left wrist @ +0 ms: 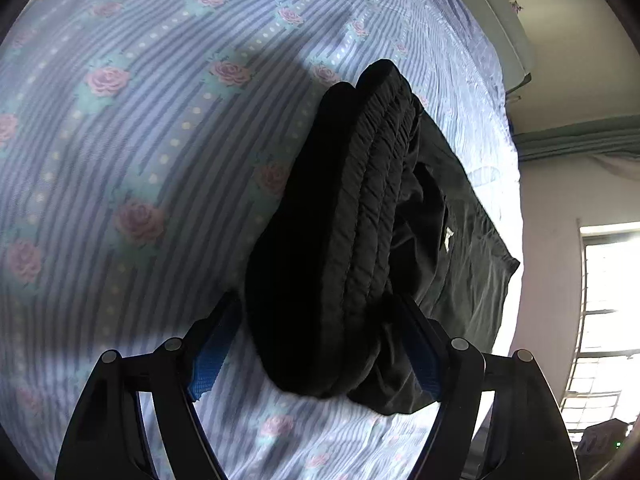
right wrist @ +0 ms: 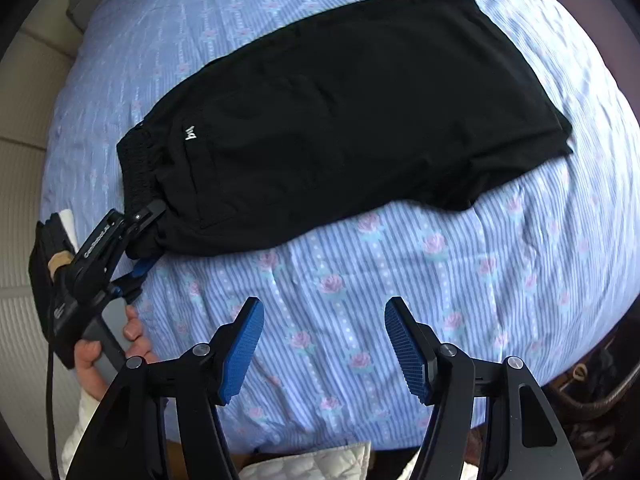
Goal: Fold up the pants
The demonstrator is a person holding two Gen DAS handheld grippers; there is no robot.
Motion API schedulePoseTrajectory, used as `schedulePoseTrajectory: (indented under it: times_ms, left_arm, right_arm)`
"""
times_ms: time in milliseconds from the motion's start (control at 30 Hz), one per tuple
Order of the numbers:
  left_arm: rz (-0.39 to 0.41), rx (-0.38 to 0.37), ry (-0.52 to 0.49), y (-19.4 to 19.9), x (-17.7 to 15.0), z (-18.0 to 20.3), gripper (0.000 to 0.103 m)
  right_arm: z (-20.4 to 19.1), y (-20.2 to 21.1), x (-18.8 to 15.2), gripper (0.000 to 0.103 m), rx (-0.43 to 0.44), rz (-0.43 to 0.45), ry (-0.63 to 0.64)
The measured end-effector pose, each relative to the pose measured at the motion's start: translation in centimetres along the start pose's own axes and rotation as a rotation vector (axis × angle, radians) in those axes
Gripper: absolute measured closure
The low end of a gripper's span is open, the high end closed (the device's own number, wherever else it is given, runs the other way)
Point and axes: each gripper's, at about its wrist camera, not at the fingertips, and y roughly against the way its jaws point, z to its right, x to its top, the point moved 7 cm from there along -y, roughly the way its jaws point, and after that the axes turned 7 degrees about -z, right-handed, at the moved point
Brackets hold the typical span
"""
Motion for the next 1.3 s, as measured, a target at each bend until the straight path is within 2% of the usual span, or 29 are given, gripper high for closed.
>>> schedulePoseTrajectory:
  times_ms: [67,100,167,267,367,467,600,700,767,833,933,1033,1133,1300]
  left_arm:
    - [-0.016,-0.042,0.026,0.0,0.1,0.3,0.055]
    - [-0.012,-0.057,0.037,0.3,0.0,0.4,0.057]
    - [0.016,-0.147,0.069,1.4,-0.1,0.6,0.062]
    - [0.046,-0.232,0.117,2.0,-0.2,0.8,0.063]
    - [0.028,-0.203,0.139,0.6,0.1,0.7,0.059]
    - [0.002,-0.141,0.124,-1.0,0.4,0.9,0.059]
    - [0.018,-0.030,0.071,-0.8,0.9,2.2,0.075]
    - [0.066,0.031,-0.013,1.7,0.5,5.1,0.078]
    - [0.111,0.103,-0.115,3.7,0.1,8.5,0.079]
    - [0.171,0.168,-0.253,5.4,-0.6,13.3,0.079]
    - [0.220,0.237,-0.444,6.1,-2.1,20.5,0.080]
    - [0.223,0.282,-0.588,5.0,-4.0,26.6,0.080]
    - [0.190,0.340,-0.708,1.4,-6.4,32.4,0.080]
    - [0.094,0.371,-0.771,-6.1,-9.6,38.1,0.080]
  right_arm:
    - [-0.2,-0.2,0.3,0.039,-0.001,-0.001,0.013]
    - [-0.3,-0.3,0.4,0.039,0.006,-0.004,0.013]
    - [-0.3,-0.5,0.8,0.039,0.019,-0.009,-0.001]
    - [0.1,-0.8,1.2,0.039,0.016,-0.012,-0.005]
    - [0.1,-1.2,1.6,0.039,0.035,-0.018,0.000]
    - [0.2,-1.1,1.9,0.039,0.029,-0.018,0.016]
    - [0.6,-0.6,2.0,0.039,0.043,0.001,0.038]
    - [2.2,0.0,1.8,0.039,0.091,0.009,0.019]
    - [4.0,0.7,1.6,0.039,0.136,0.018,-0.006]
    - [6.4,1.6,1.4,0.039,0.159,0.033,-0.033]
    - [10.2,2.7,1.2,0.039,0.164,0.059,-0.065]
    - [14.7,3.9,1.0,0.039,0.172,0.085,-0.117]
    - [19.3,4.8,0.9,0.039,0.189,0.113,-0.181]
    - [26.2,5.9,1.1,0.039,0.229,0.158,-0.279]
